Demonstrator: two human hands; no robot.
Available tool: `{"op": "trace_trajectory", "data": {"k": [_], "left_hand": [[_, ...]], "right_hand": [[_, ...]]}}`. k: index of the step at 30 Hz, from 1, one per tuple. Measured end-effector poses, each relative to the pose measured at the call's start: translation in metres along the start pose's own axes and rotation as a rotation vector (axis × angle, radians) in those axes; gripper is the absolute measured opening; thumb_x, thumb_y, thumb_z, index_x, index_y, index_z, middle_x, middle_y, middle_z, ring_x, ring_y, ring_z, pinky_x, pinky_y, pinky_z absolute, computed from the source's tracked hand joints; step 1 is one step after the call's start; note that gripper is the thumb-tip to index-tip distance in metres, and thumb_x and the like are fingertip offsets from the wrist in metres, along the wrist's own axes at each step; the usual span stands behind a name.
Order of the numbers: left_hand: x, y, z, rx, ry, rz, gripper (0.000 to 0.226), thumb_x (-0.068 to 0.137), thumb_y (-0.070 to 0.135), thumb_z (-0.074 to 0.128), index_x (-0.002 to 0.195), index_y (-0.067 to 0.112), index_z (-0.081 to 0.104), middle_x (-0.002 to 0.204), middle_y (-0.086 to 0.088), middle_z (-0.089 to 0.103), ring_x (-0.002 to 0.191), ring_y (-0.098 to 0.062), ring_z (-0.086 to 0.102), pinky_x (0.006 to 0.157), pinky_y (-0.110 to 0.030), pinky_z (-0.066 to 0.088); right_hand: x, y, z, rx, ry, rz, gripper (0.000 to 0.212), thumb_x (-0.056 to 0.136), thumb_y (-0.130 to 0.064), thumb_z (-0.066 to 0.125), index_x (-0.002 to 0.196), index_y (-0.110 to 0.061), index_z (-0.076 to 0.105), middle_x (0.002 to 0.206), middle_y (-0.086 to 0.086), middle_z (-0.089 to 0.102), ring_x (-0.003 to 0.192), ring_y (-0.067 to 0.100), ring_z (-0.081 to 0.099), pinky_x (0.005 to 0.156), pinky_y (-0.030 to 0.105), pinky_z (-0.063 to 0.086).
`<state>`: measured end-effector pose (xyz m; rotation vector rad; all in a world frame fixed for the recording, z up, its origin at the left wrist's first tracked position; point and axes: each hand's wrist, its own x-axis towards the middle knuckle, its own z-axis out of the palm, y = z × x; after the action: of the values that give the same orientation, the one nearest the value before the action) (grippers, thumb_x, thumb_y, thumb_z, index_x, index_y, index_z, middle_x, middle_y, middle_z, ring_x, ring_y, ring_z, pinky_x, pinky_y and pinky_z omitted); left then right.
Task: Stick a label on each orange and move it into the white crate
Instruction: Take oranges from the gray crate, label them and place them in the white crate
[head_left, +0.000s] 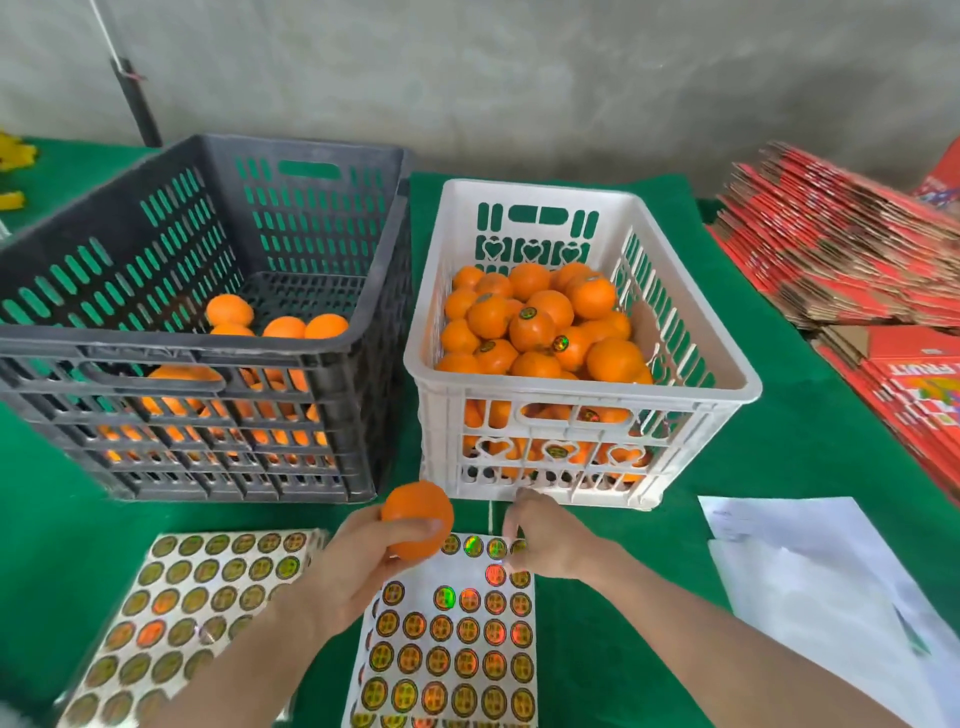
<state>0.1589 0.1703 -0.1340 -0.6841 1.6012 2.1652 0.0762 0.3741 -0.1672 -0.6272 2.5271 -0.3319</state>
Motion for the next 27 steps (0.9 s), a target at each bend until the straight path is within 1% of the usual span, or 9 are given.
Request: {"op": "trace_trajectory", "data": {"k": [4, 7, 9, 11, 14, 16, 18, 23, 27], "left_hand": [[-0.002, 0.012, 0.010, 0.347, -0.117, 0.131, 0.078, 0.036, 0.044, 0.081, 0.108, 0.018, 0.067, 0.100, -0.006, 0.073, 0.095, -0.022, 0.067, 0.080, -0.030, 0.047], [0.002, 0.032, 0.020, 0.571, -0.272, 0.192, 0.074, 0.039, 0.046, 0.077, 0.109, 0.023, 0.067, 0.106, -0.002, 0.070, 0.099, -0.014, 0.064, 0.085, -0.026, 0.047], [0.003, 0.043, 0.026, 0.653, -0.377, 0.171, 0.068, 0.043, 0.047, 0.075, 0.104, 0.017, 0.070, 0.099, -0.003, 0.072, 0.091, -0.012, 0.065, 0.081, -0.022, 0.048], [0.005, 0.051, 0.027, 0.681, -0.418, 0.136, 0.054, 0.046, 0.048, 0.074, 0.092, 0.020, 0.074, 0.090, 0.002, 0.072, 0.086, -0.012, 0.064, 0.079, -0.021, 0.047], [0.007, 0.055, 0.022, 0.611, -0.416, 0.103, 0.057, 0.048, 0.051, 0.075, 0.094, 0.017, 0.074, 0.099, -0.007, 0.073, 0.092, -0.019, 0.066, 0.080, -0.022, 0.050], [0.011, 0.054, 0.014, 0.512, -0.403, 0.088, 0.079, 0.040, 0.058, 0.082, 0.104, 0.012, 0.070, 0.107, -0.010, 0.072, 0.096, -0.021, 0.067, 0.079, -0.023, 0.052], [0.014, 0.051, 0.009, 0.373, -0.411, 0.062, 0.090, 0.036, 0.060, 0.086, 0.111, 0.015, 0.065, 0.108, -0.008, 0.071, 0.095, -0.019, 0.069, 0.075, -0.023, 0.053], [0.018, 0.041, 0.006, 0.079, -0.403, -0.019, 0.100, 0.030, 0.045, 0.094, 0.119, 0.015, 0.057, 0.104, -0.015, 0.071, 0.088, -0.027, 0.071, 0.068, -0.033, 0.057], [0.019, 0.037, 0.006, 0.027, -0.377, -0.060, 0.108, 0.025, 0.045, 0.094, 0.121, 0.016, 0.055, 0.107, -0.019, 0.070, 0.088, -0.032, 0.070, 0.070, -0.039, 0.057]], "right_hand": [[-0.007, -0.003, -0.013, 0.169, 0.122, -0.099, 0.017, 0.090, -0.008, 0.053, 0.104, -0.004, 0.061, 0.114, 0.010, 0.058, 0.111, 0.023, 0.052, 0.087, 0.024, 0.039], [-0.013, -0.014, -0.025, 0.321, 0.160, -0.188, 0.017, 0.089, -0.008, 0.058, 0.104, -0.005, 0.064, 0.110, 0.007, 0.064, 0.107, 0.018, 0.056, 0.091, 0.027, 0.043], [-0.016, -0.023, -0.030, 0.403, 0.171, -0.220, 0.015, 0.085, -0.007, 0.064, 0.100, -0.004, 0.065, 0.105, 0.008, 0.066, 0.103, 0.019, 0.059, 0.092, 0.032, 0.046], [-0.020, -0.029, -0.032, 0.498, 0.185, -0.221, 0.016, 0.082, -0.003, 0.067, 0.096, -0.009, 0.063, 0.103, 0.004, 0.065, 0.099, 0.019, 0.060, 0.085, 0.027, 0.048], [-0.028, -0.031, -0.027, 0.548, 0.308, -0.190, 0.025, 0.080, -0.011, 0.071, 0.099, -0.017, 0.056, 0.104, -0.004, 0.058, 0.097, 0.013, 0.053, 0.085, 0.018, 0.044], [-0.035, -0.032, -0.019, 0.424, 0.479, -0.210, 0.019, 0.081, -0.020, 0.071, 0.097, -0.017, 0.062, 0.112, -0.006, 0.051, 0.106, 0.005, 0.040, 0.094, 0.001, 0.023], [-0.040, -0.037, -0.010, 0.356, 0.567, -0.236, 0.015, 0.081, -0.026, 0.071, 0.093, -0.018, 0.070, 0.110, -0.008, 0.047, 0.106, 0.001, 0.032, 0.090, -0.004, 0.012], [-0.045, -0.047, 0.005, 0.297, 0.684, -0.256, 0.021, 0.082, -0.027, 0.070, 0.097, -0.014, 0.073, 0.099, 0.002, 0.060, 0.100, 0.013, 0.048, 0.087, 0.003, 0.021], [-0.048, -0.053, 0.011, 0.286, 0.735, -0.224, 0.016, 0.077, -0.017, 0.074, 0.091, -0.009, 0.074, 0.087, 0.006, 0.066, 0.087, 0.022, 0.059, 0.081, 0.025, 0.043]]}}
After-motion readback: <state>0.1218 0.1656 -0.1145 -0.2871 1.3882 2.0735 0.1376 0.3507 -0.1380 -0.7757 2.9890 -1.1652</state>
